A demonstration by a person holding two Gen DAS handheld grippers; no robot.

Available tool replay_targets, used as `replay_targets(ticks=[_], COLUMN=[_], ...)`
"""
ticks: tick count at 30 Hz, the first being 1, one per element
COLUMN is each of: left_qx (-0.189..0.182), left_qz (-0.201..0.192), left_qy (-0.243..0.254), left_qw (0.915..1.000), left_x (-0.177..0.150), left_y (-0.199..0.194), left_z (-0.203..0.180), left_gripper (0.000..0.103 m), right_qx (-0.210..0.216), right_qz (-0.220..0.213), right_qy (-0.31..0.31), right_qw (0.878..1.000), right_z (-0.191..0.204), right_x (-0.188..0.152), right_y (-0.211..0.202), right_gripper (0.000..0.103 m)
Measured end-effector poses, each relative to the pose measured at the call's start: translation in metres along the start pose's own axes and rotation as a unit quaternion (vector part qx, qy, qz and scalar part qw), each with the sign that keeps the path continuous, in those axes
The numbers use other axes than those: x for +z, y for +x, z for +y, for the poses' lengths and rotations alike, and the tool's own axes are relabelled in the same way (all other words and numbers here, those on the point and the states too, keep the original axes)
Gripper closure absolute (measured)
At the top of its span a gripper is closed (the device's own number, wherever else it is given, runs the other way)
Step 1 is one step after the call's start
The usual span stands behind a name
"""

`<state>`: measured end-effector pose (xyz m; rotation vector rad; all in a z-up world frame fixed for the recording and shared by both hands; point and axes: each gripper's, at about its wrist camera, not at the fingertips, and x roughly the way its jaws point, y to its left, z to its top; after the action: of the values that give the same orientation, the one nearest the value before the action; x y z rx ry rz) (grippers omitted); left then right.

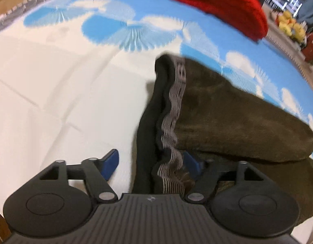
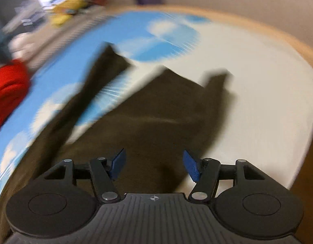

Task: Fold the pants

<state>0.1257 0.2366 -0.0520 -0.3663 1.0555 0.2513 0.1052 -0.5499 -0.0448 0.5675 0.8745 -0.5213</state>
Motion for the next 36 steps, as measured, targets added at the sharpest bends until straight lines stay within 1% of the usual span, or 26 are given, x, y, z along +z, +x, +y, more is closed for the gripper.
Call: replay_targets(ticks=[2, 3, 4, 6, 9, 10, 11, 12, 13, 15, 16, 17, 18, 19, 20, 22, 23, 24, 25, 26, 27, 28, 30, 31, 34, 36], left_qx=[0.007, 0.017, 0.028, 0.035, 0.013, 0.018, 0.022, 0.024, 0.021, 0.020, 0.028, 0.044, 0.064, 0.085, 0.099, 0.101, 0.105, 0.111, 0.108, 0.098, 0.081, 0.064, 0.036, 0.034, 0.061, 0.055], left_qz=[0.031, 0.044, 0.054, 0.068, 0.072, 0.067, 0.064, 0.057, 0.046, -0.004, -0.041, -0.075, -0.095, -0.104, -0.097, -0.059, -0.052, -0.050, -0.051, -0.051, -0.044, -0.030, 0.003, 0.018, 0.063, 0.087], left_qy=[0.012, 0.021, 0.030, 0.042, 0.063, 0.077, 0.090, 0.098, 0.098, 0.081, 0.067, 0.061, 0.066, 0.073, 0.078, 0.068, 0.056, 0.042, 0.024, 0.001, -0.025, -0.045, -0.070, -0.072, -0.047, -0.030], left_qw=[0.9994, 0.9987, 0.9977, 0.9962, 0.9953, 0.9946, 0.9936, 0.9932, 0.9939, 0.9965, 0.9965, 0.9943, 0.9912, 0.9881, 0.9874, 0.9908, 0.9915, 0.9917, 0.9926, 0.9938, 0.9954, 0.9965, 0.9969, 0.9967, 0.9950, 0.9942], left_x=[-0.003, -0.006, -0.009, -0.012, -0.014, -0.017, -0.019, -0.021, -0.019, -0.012, -0.008, -0.006, -0.006, -0.007, -0.009, -0.013, -0.014, -0.015, -0.018, -0.020, -0.024, -0.025, -0.025, -0.027, -0.037, -0.043], left_y=[0.012, 0.017, 0.023, 0.032, 0.037, 0.036, 0.033, 0.030, 0.025, 0.011, 0.000, -0.011, -0.017, -0.020, -0.019, -0.013, -0.013, -0.016, -0.021, -0.026, -0.029, -0.028, -0.021, -0.017, -0.008, -0.006], left_z=[-0.003, -0.004, -0.007, -0.010, -0.016, -0.019, -0.021, -0.022, -0.021, -0.011, -0.005, -0.001, -0.001, -0.001, -0.001, 0.004, 0.009, 0.015, 0.023, 0.030, 0.039, 0.043, 0.047, 0.047, 0.045, 0.045], left_gripper=[0.025, 0.025, 0.025, 0.026, 0.053, 0.058, 0.062, 0.076, 0.082, 0.085, 0.085, 0.085, 0.085, 0.085, 0.085, 0.081, 0.076, 0.055, 0.031, 0.023, 0.018, 0.018, 0.018, 0.018, 0.018, 0.019], right_qx=[-0.013, -0.030, -0.043, -0.049, -0.056, -0.059, -0.067, -0.066, -0.047, -0.047, -0.045, -0.041, -0.036, -0.030, -0.028, -0.025, -0.021, -0.015, -0.003, 0.007, 0.014, 0.014, -0.006, -0.012, -0.003, -0.003], right_qz=[0.042, 0.057, 0.067, 0.076, 0.090, 0.095, 0.091, 0.089, 0.089, 0.084, 0.090, 0.105, 0.120, 0.138, 0.149, 0.162, 0.161, 0.157, 0.150, 0.142, 0.123, 0.103, 0.068, 0.062, 0.067, 0.068], right_qy=[0.024, 0.027, 0.027, 0.031, 0.032, 0.028, 0.017, 0.004, 0.002, -0.007, -0.017, -0.017, -0.015, -0.025, -0.037, -0.058, -0.058, -0.048, -0.024, -0.002, 0.027, 0.045, 0.074, 0.087, 0.127, 0.140], right_qw=[0.999, 0.998, 0.996, 0.995, 0.994, 0.993, 0.993, 0.994, 0.995, 0.995, 0.995, 0.993, 0.992, 0.990, 0.988, 0.985, 0.985, 0.986, 0.988, 0.990, 0.992, 0.994, 0.995, 0.994, 0.990, 0.988], right_z=[-0.010, -0.014, -0.014, -0.018, -0.017, -0.012, -0.010, -0.005, -0.003, 0.003, 0.004, 0.005, 0.005, 0.009, 0.013, 0.018, 0.018, 0.015, 0.007, 0.001, -0.009, -0.018, -0.034, -0.040, -0.052, -0.057], right_x=[-0.005, -0.010, -0.014, -0.016, -0.017, -0.013, -0.015, -0.011, -0.012, -0.011, -0.012, -0.016, -0.019, -0.023, -0.028, -0.038, -0.042, -0.044, -0.043, -0.038, -0.032, -0.028, -0.016, -0.013, -0.003, -0.005], right_y=[0.020, 0.027, 0.032, 0.041, 0.054, 0.061, 0.061, 0.065, 0.064, 0.061, 0.060, 0.059, 0.059, 0.058, 0.055, 0.049, 0.044, 0.040, 0.033, 0.032, 0.024, 0.017, 0.009, 0.008, 0.018, 0.019], right_gripper=[0.038, 0.038, 0.038, 0.038, 0.039, 0.041, 0.058, 0.080, 0.090, 0.098, 0.098, 0.099, 0.099, 0.099, 0.099, 0.099, 0.097, 0.094, 0.093, 0.089, 0.082, 0.076, 0.053, 0.051, 0.051, 0.051])
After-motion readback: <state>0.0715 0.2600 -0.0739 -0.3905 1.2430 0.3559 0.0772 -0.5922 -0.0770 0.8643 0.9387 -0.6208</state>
